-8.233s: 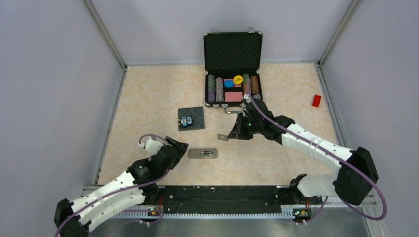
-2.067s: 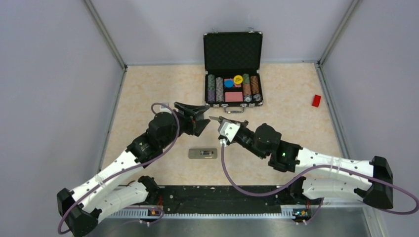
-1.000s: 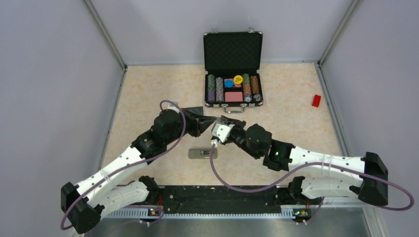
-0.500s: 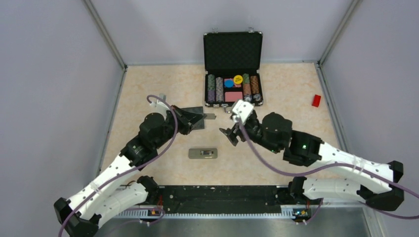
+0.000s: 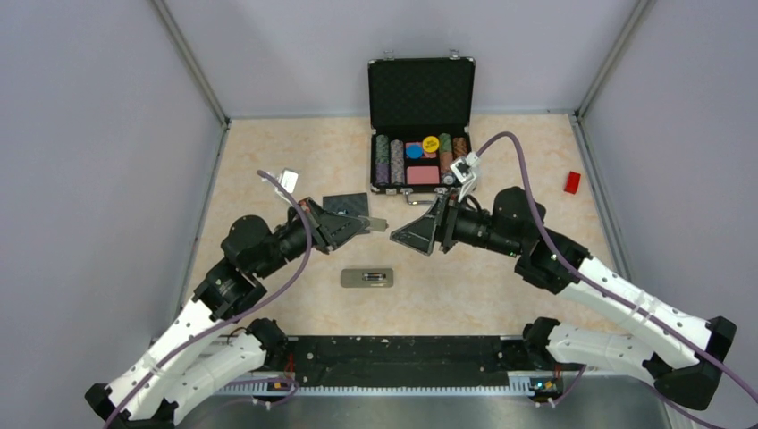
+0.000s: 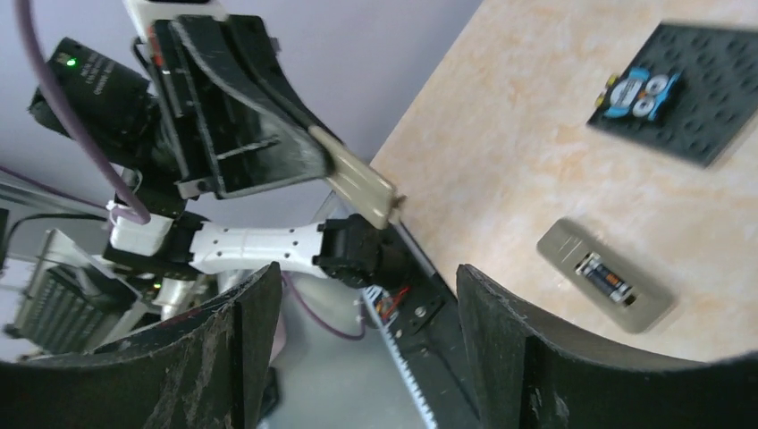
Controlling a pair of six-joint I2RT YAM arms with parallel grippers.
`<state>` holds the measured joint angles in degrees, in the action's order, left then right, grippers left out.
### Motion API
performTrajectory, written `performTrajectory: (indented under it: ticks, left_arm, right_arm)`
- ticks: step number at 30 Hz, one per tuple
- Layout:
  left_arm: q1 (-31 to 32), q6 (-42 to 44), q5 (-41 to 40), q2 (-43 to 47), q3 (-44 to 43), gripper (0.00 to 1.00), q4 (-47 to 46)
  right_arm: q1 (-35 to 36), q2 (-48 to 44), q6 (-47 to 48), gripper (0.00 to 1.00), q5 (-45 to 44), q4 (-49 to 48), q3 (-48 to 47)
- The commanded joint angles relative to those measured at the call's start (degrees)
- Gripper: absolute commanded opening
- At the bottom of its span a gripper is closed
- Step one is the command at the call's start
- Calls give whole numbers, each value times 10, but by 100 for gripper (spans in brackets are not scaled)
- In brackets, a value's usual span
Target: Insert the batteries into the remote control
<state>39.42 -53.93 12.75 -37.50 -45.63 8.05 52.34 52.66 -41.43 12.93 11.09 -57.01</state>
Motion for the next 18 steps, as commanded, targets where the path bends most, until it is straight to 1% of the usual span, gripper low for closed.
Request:
performTrajectory:
  ticks: [1,3,8,12,18]
  left_arm:
    - [-1,2,30,18,-9,0,-36]
    - [-1,-12,35,23,2,0,-53]
    - [-1,-46,47,27,21,0,-95]
    - [-1,-58,54,25,25,0,-101]
    - [-1,-73,59,27,28,0,-107]
  right_arm:
    - [-3,-3,-156,68,42,-132,50]
    - [-3,-4,-175,67,45,-164,66]
    - [-1,-3,-183,63,38,-197,85]
    - [-2,-2,-183,61,29,-220,95]
    - [-1,18,-190,49,23,-243,100]
